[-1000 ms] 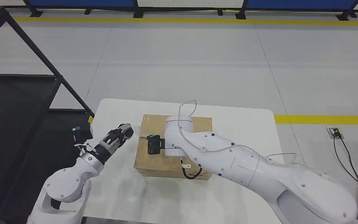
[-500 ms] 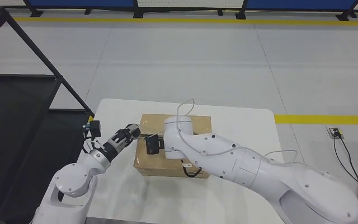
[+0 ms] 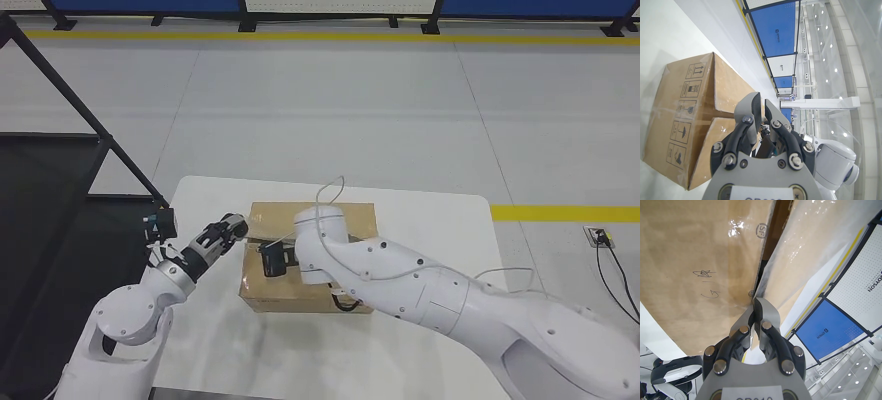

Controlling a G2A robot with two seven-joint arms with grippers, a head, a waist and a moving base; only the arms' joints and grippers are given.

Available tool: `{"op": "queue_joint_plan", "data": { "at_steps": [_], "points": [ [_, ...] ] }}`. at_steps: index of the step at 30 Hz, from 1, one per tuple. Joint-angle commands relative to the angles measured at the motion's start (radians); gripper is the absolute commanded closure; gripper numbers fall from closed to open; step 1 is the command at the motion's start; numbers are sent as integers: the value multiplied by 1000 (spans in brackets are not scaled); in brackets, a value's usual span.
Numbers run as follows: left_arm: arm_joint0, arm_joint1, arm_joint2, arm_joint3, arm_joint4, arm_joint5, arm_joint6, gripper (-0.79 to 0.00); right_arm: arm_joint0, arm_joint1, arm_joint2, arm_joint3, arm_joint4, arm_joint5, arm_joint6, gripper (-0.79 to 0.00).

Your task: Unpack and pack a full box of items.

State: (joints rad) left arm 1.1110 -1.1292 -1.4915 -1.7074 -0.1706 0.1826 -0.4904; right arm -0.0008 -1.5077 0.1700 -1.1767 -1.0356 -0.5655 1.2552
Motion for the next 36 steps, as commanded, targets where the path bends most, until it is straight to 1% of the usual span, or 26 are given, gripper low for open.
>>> {"op": "queue_joint_plan", "data": {
  "at_steps": [1, 8, 11, 15, 16, 17, 18, 19, 21, 23, 25, 27, 29, 31, 34, 36],
  "points": [
    [-4, 0, 3, 3, 4, 3, -5, -83, 0, 2, 0, -1, -5, -6, -6, 0],
    [-11, 0, 3, 10, -4, 1, 3, -80, -2, 13, 0, -12, -17, -18, -18, 0],
    [-6, 1, -22, 5, -34, -8, 17, -83, -3, 20, 0, -21, -17, -17, -17, 0],
    [19, 4, -74, -7, -72, -13, 31, -108, -3, 29, 0, -36, -16, -14, -14, 0],
    [28, 5, -81, -9, -77, -12, 28, -129, -3, 31, 0, -40, -15, -14, -13, 0],
    [37, 6, -86, -11, -78, -9, 24, -280, -3, 33, 0, -43, -14, -14, -14, 0],
    [45, 7, -89, -13, -73, -5, 18, -357, -2, 35, 0, -46, -15, -13, -13, 0],
    [53, 8, -88, -15, -65, -1, 8, -465, -2, 37, 0, -48, -14, -13, -12, 0],
    [68, 10, -89, -20, -58, -1, -11, -493, 0, 41, 0, -55, -13, -14, -14, 0],
    [80, 12, -95, -27, -58, -8, -16, -462, 1, 44, 0, -59, -11, -15, -15, 0],
    [89, 10, -103, -33, -74, -24, 6, -428, 2, 47, 0, -62, -10, -15, -15, 0],
    [93, 9, -108, -38, -87, -38, 28, -363, 2, 49, 0, -64, -9, -15, -15, 0],
    [96, 8, -112, -46, -96, -50, 42, -354, 2, 50, 0, -63, -7, -14, -14, 0],
    [101, 8, -115, -58, -107, -59, 42, -326, 3, 50, 0, -63, -7, -14, -14, 0],
    [111, 8, -123, -75, -133, -81, 33, -320, 4, 49, 0, -61, -3, -9, -9, 0],
    [118, 8, -128, -84, -138, -90, 37, -302, 7, 49, 0, -64, 5, -1, -1, 0]
  ]
}}
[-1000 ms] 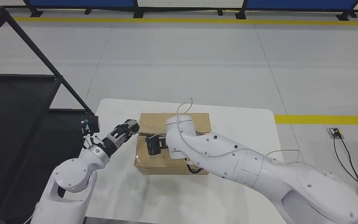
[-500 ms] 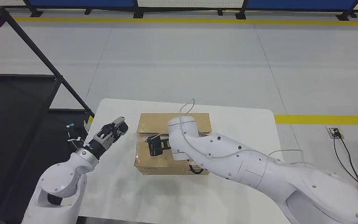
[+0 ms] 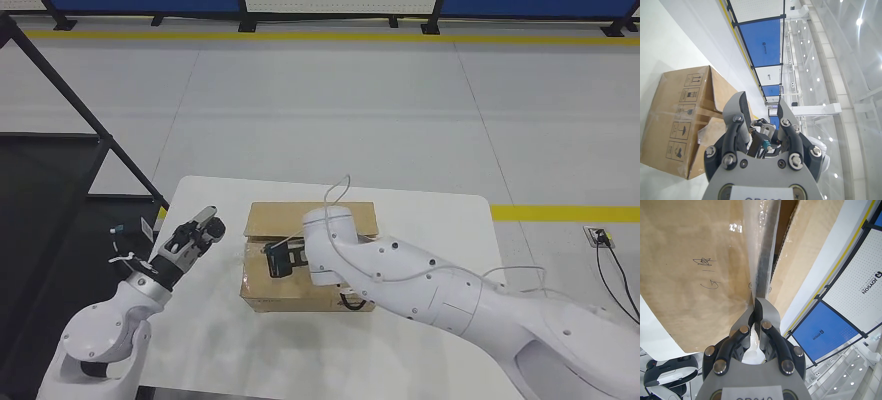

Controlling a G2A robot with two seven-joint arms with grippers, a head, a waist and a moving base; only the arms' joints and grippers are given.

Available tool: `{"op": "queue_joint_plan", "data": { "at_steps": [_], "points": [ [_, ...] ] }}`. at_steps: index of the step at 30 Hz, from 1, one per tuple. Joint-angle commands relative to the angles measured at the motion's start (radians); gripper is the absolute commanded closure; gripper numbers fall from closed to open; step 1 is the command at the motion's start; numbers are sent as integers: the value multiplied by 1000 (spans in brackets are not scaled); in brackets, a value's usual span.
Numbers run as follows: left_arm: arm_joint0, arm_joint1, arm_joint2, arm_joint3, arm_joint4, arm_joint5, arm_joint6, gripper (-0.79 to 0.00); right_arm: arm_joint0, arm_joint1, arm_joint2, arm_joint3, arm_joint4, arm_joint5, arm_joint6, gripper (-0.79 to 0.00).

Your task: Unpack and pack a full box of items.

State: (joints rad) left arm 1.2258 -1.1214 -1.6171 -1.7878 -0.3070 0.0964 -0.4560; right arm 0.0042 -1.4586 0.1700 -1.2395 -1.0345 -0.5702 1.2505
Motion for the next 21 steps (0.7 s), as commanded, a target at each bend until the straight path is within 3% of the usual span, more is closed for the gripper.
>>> {"op": "queue_joint_plan", "data": {
  "at_steps": [1, 9, 21],
  "points": [
    [6, 0, -4, -6, -3, -6, 6, -296, 4, 0, 0, -3, 9, 8, 8, 0],
    [7, 0, -5, 6, -5, -9, 19, -277, 24, 8, 0, -37, 61, 48, 48, 0],
    [-8, -2, 12, 22, -9, -4, 34, -265, 57, 61, 0, -128, 136, 89, 89, 0]
  ]
}}
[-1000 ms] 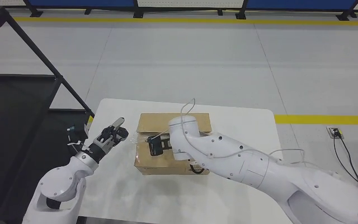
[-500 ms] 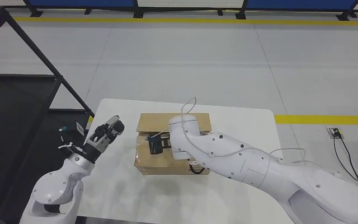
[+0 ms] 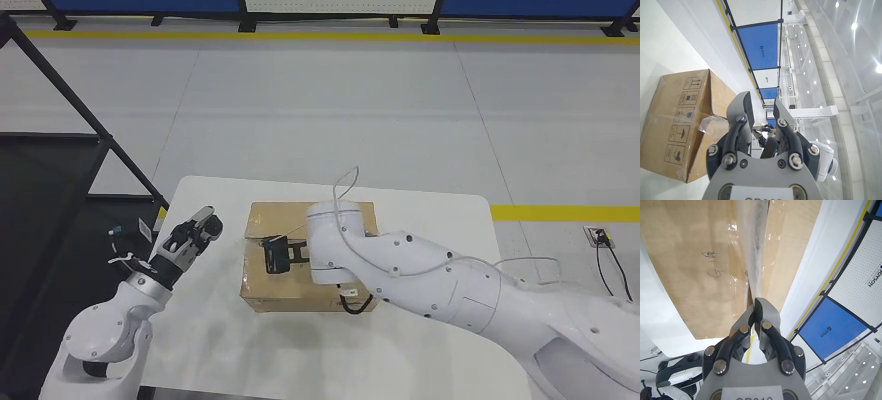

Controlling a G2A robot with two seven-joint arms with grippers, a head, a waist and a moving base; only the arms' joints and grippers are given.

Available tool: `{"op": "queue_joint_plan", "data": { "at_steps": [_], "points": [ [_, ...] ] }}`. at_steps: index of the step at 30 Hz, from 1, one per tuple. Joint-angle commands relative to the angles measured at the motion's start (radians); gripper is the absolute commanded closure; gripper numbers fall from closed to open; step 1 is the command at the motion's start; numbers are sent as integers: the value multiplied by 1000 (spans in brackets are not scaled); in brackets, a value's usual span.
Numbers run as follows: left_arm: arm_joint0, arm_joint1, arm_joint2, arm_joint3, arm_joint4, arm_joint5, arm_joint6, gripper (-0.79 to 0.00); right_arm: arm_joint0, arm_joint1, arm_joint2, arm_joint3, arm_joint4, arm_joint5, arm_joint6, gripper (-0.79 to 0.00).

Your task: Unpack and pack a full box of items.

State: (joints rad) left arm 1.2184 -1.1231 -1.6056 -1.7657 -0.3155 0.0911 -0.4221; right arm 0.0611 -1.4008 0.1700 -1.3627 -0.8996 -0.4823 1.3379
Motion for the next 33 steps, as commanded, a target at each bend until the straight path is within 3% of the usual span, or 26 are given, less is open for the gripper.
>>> {"op": "queue_joint_plan", "data": {
  "at_steps": [1, 11, 24, 33],
  "points": [
    [-1, 0, 1, 0, 0, 2, 1, -265, -1, 7, 0, -9, 3, 2, 2, 0],
    [2, -1, 2, 6, -4, 13, 19, -262, -11, 28, 30, -48, -32, 63, 26, 0],
    [3, -6, 19, 12, -21, 39, 65, -265, -84, 45, 88, -161, -256, 217, 34, 0],
    [8, -10, 32, 16, -75, 58, 46, -262, -156, 72, 155, -279, -399, 250, 46, 0]
  ]
}}
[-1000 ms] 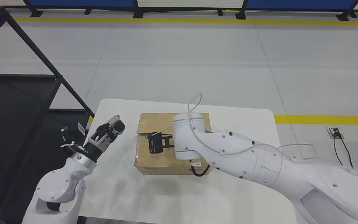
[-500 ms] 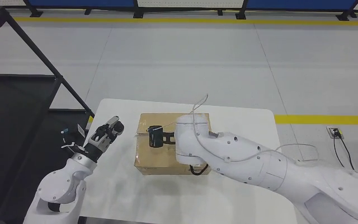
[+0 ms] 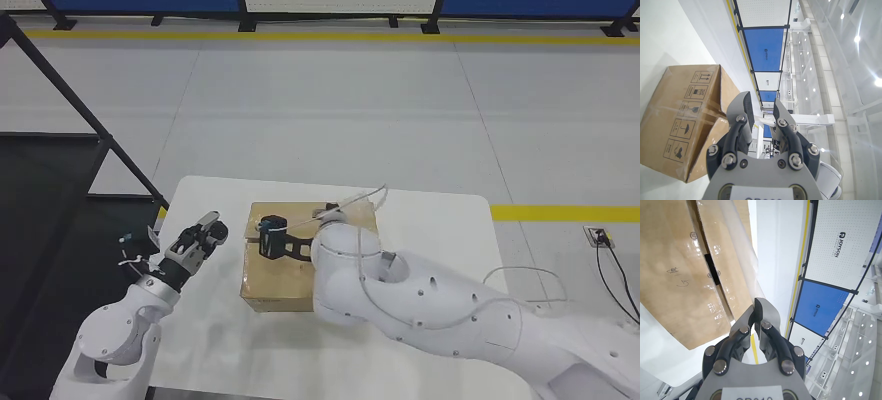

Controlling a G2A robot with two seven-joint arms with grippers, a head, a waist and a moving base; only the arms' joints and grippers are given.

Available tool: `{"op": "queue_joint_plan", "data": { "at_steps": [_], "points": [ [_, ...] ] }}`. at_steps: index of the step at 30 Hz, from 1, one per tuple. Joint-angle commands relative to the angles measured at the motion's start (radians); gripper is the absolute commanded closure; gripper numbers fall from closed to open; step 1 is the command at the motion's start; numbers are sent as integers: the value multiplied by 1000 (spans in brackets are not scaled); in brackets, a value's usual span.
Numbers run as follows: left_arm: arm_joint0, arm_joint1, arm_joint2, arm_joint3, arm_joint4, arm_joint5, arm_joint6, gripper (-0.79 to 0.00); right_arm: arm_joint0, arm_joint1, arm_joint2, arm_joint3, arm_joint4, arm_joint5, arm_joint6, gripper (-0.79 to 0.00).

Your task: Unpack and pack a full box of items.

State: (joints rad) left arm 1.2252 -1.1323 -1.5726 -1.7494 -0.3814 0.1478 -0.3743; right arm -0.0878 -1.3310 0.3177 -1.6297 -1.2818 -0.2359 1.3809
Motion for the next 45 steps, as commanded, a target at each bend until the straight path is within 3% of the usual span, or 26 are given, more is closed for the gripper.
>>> {"op": "queue_joint_plan", "data": {
  "at_steps": [1, 11, 16, 30, 40, 45],
  "points": [
    [3, -1, -2, 0, -20, 3, -5, -259, -15, 4, 14, -27, -32, 7, 6, 0],
    [35, -1, -27, -5, -179, 25, -127, -240, -64, 8, 81, -139, -146, -30, 37, 0],
    [33, 3, -10, 1, -152, 48, -170, -234, -83, 2, 110, -152, -167, -62, 15, 0],
    [-55, -6, 59, 51, -172, 32, -135, -105, -149, -10, 180, -154, -190, -158, -56, 0],
    [-117, -21, 87, 93, -264, -18, -61, -111, -205, -6, 241, -177, -221, -233, -142, 0],
    [-132, -27, 90, 114, -339, -59, -94, -123, -241, 2, 276, -196, -231, -290, -210, 0]
  ]
}}
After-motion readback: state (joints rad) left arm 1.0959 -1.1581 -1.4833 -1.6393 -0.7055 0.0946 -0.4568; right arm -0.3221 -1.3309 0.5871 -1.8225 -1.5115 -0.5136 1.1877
